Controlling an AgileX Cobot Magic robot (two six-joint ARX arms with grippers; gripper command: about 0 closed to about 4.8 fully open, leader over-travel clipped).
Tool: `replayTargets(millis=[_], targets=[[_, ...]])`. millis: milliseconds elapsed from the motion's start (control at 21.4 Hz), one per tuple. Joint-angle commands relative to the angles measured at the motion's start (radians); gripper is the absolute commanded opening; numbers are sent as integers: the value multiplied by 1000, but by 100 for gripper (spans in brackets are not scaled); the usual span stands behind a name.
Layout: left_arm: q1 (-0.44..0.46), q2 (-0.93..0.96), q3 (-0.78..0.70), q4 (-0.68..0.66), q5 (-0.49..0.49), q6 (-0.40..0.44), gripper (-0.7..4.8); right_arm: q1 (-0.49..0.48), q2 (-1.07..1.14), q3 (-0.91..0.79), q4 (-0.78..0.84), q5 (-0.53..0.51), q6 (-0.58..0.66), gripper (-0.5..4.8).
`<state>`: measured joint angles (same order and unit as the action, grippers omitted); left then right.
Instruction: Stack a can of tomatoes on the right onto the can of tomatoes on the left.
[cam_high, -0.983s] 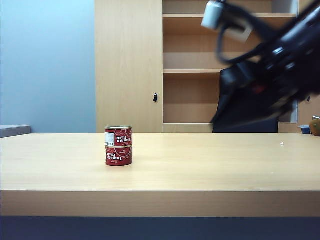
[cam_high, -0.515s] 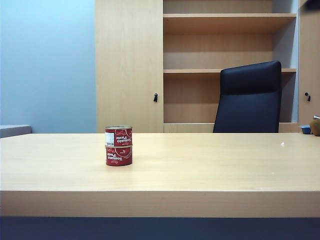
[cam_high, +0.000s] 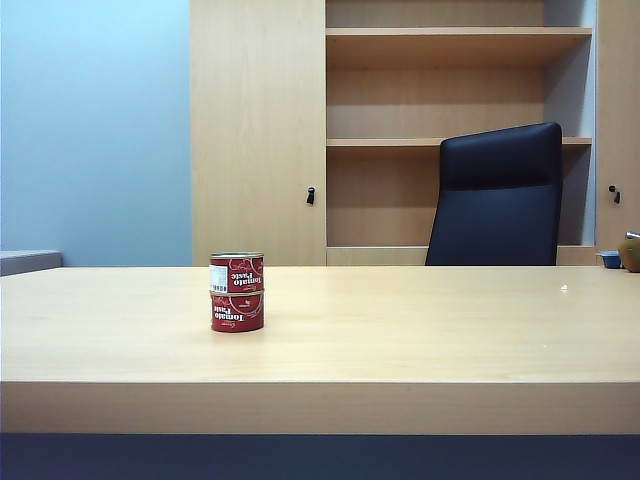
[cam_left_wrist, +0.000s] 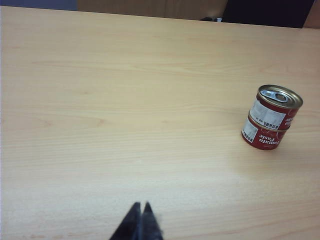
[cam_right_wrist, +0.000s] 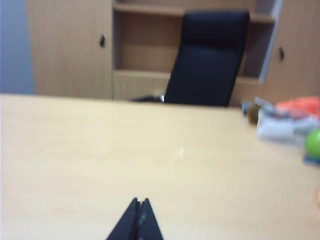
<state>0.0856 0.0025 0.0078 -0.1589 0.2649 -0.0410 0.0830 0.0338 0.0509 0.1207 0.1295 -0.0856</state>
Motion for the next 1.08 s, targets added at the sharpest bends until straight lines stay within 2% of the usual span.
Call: replayTargets(millis=[47,375,1077], targets=[[0,1,3,0,2,4,-5,-10,-21,-50,-93,-80,29,10],[0,1,3,0,2,4,-5,-18,-21,-50,-306,-81,30,9],[0,1,3,0,1,4,-5,-18,-21,-48,-304,-80,30,9]])
